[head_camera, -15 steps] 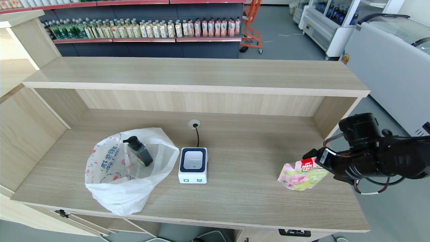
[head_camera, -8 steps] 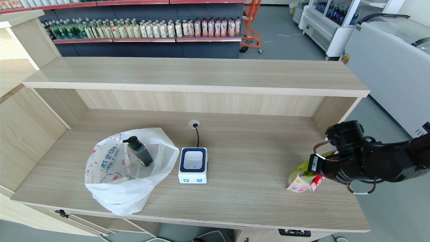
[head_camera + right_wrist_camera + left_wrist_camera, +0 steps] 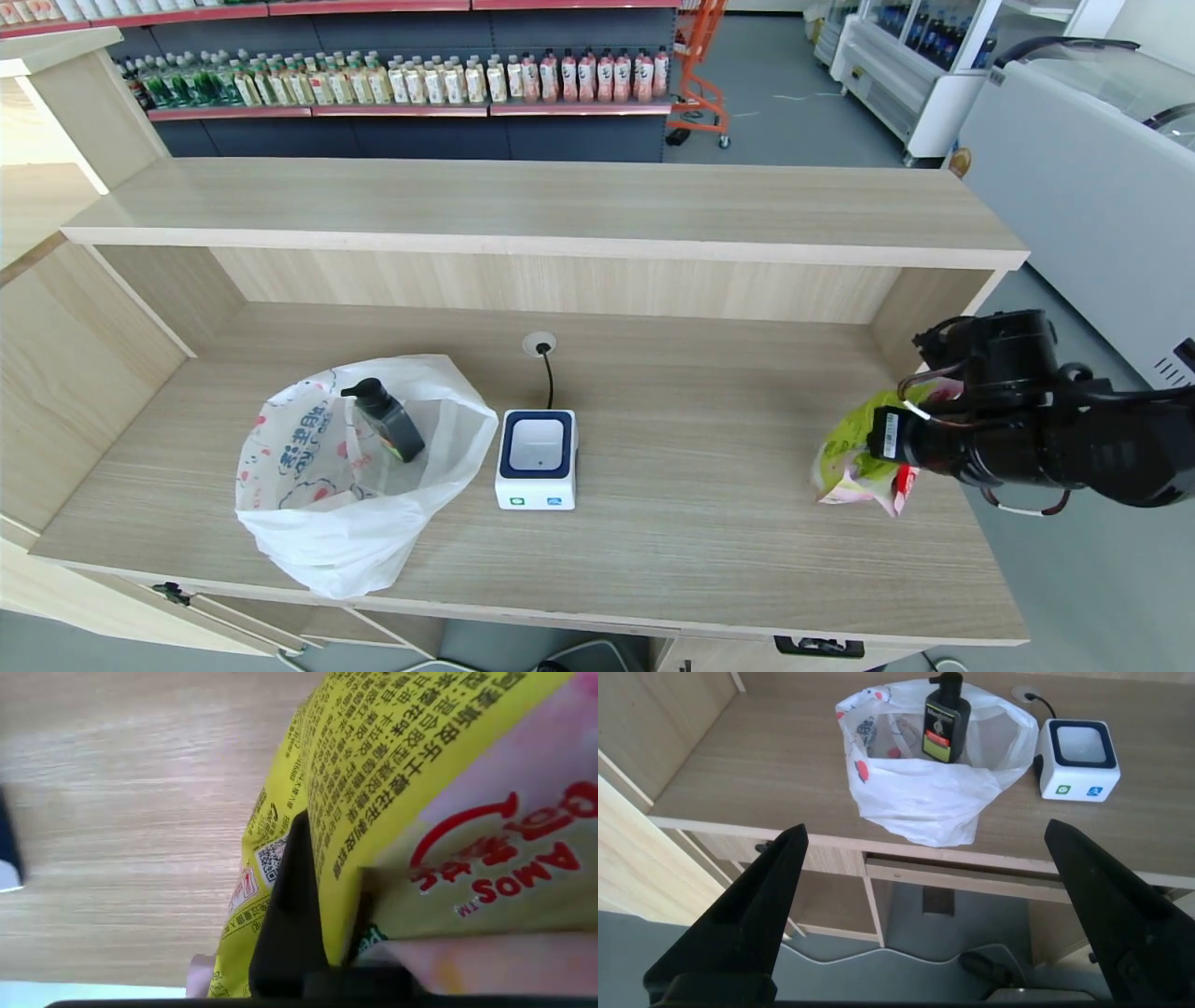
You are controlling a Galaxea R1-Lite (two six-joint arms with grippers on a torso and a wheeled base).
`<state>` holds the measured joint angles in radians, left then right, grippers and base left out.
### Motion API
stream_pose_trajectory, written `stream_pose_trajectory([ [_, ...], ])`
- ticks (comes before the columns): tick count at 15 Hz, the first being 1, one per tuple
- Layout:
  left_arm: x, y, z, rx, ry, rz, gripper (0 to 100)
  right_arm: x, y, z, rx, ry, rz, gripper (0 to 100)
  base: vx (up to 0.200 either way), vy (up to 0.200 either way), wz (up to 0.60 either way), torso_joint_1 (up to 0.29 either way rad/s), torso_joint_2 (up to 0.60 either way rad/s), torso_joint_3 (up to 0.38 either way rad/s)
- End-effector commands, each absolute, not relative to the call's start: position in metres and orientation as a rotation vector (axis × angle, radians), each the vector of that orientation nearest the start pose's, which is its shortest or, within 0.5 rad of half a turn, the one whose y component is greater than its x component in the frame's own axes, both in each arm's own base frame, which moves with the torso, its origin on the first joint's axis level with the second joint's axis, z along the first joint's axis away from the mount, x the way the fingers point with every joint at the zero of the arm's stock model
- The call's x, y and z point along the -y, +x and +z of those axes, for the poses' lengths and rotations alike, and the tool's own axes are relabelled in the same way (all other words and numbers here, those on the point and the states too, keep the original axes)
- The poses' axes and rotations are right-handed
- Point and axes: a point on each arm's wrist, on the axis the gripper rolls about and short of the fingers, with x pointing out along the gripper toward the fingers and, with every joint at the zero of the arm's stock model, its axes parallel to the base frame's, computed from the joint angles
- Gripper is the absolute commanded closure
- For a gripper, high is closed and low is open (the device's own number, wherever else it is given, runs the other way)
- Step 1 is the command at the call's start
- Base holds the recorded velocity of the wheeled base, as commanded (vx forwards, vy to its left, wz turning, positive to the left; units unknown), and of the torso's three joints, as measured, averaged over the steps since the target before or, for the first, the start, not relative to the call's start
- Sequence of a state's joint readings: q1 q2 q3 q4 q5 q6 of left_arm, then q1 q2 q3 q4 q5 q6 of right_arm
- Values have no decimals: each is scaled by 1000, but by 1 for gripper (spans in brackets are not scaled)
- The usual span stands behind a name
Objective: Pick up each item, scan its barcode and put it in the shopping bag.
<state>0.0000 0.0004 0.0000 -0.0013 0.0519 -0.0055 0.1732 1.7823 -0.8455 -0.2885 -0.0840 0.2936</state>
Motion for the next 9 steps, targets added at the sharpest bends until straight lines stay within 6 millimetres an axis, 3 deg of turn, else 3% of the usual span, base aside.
stream_pose_trajectory([
  [1, -1, -23, 76, 2, -6, 52, 0, -32, 249, 226, -351, 226, 247, 100, 0, 0, 0, 0, 0, 0],
  [3, -1, -23, 76, 2, -6, 52, 0, -20, 200, 269, -172, 184, 571, 100, 0, 0, 0, 0, 0, 0],
  [4, -1, -23, 76, 2, -6, 52, 0, -20, 188, 276, -138, 165, 650, 100, 0, 0, 0, 0, 0, 0],
  [5, -1, -23, 76, 2, -6, 52, 0, -22, 154, 292, -41, 92, 901, 100, 0, 0, 0, 0, 0, 0],
  [6, -1, -23, 76, 2, -6, 52, 0, -23, 140, 295, 9, 29, 990, 100, 0, 0, 0, 0, 0, 0],
  [9, -1, -23, 76, 2, -6, 52, 0, -26, 128, 286, 209, -284, 1207, 100, 0, 0, 0, 0, 0, 0],
])
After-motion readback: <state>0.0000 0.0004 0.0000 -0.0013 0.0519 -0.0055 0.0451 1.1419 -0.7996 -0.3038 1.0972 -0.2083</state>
